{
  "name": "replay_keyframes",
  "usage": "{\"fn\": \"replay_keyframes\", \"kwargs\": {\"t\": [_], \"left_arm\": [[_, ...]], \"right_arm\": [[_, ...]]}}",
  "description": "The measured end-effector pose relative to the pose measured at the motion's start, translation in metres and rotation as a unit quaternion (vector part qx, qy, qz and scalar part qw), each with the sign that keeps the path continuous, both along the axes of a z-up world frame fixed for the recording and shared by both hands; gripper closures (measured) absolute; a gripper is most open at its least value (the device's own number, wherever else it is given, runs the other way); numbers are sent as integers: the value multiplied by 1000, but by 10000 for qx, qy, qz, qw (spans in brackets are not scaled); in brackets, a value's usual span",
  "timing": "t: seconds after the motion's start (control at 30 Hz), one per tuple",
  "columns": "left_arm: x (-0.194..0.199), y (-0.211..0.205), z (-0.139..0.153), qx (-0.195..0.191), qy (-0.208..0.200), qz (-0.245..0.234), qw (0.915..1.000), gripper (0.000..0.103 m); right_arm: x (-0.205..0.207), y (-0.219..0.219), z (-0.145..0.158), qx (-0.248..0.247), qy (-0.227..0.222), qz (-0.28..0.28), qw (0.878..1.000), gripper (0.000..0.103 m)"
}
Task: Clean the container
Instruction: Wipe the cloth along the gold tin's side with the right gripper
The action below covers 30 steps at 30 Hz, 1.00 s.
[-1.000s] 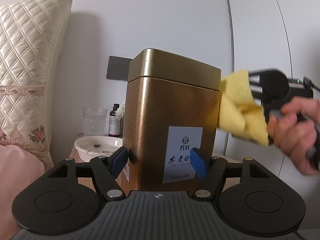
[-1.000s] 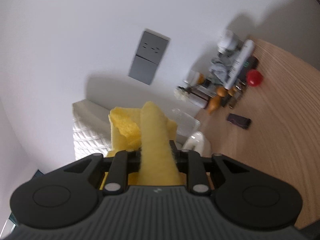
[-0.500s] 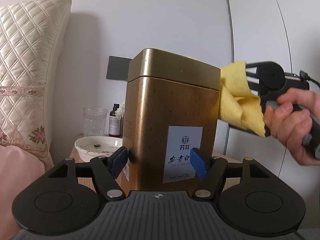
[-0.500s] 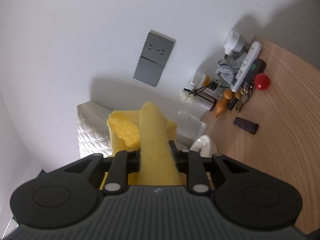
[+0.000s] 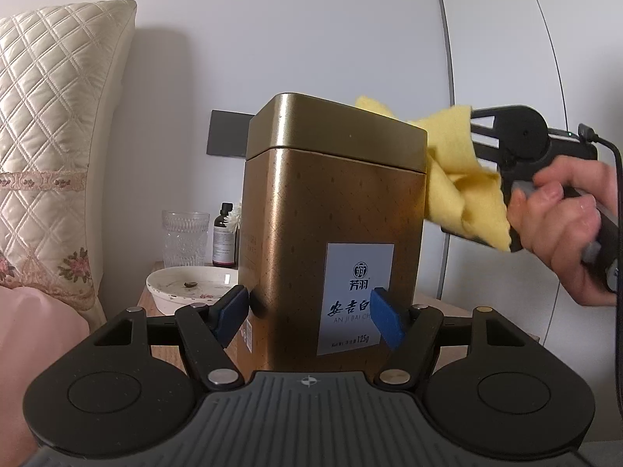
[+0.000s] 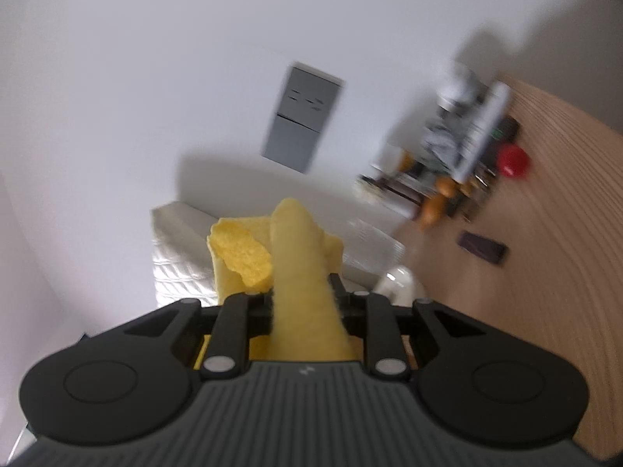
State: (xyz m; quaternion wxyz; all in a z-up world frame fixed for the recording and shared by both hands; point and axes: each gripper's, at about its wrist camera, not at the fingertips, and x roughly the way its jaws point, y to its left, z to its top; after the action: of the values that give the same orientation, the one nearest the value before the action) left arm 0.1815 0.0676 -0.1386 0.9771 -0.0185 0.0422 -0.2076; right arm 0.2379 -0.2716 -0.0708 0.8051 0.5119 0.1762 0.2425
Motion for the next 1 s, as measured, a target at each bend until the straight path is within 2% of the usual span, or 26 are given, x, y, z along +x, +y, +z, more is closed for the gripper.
{"fn": "replay_keyframes", "kwargs": {"t": [0.07, 0.3, 0.57, 0.83, 0.93, 1.0], "left_arm": [[-1, -1, 0, 1, -1, -2, 10000, 30], [-3, -4, 0, 36, -5, 3, 10000, 30], [-3, -5, 0, 128, -10, -2, 9999, 30], [-6, -6, 0, 166, -5, 5, 9999, 30], [-7, -6, 0, 175, -6, 6, 9998, 30], [-7, -6, 0, 190, -6, 12, 9998, 30]], "right_arm": [[0, 0, -2, 1, 15, -29, 10000, 80], [-3, -1, -31, 33, 500, -102, 9987, 80], [1, 0, 6, -20, -91, -16, 10000, 80], [-6, 0, -32, -9, 458, -67, 9989, 80], [-4, 1, -27, -25, 427, -65, 9991, 80], [-3, 1, -14, 6, 250, -36, 9997, 80]]}}
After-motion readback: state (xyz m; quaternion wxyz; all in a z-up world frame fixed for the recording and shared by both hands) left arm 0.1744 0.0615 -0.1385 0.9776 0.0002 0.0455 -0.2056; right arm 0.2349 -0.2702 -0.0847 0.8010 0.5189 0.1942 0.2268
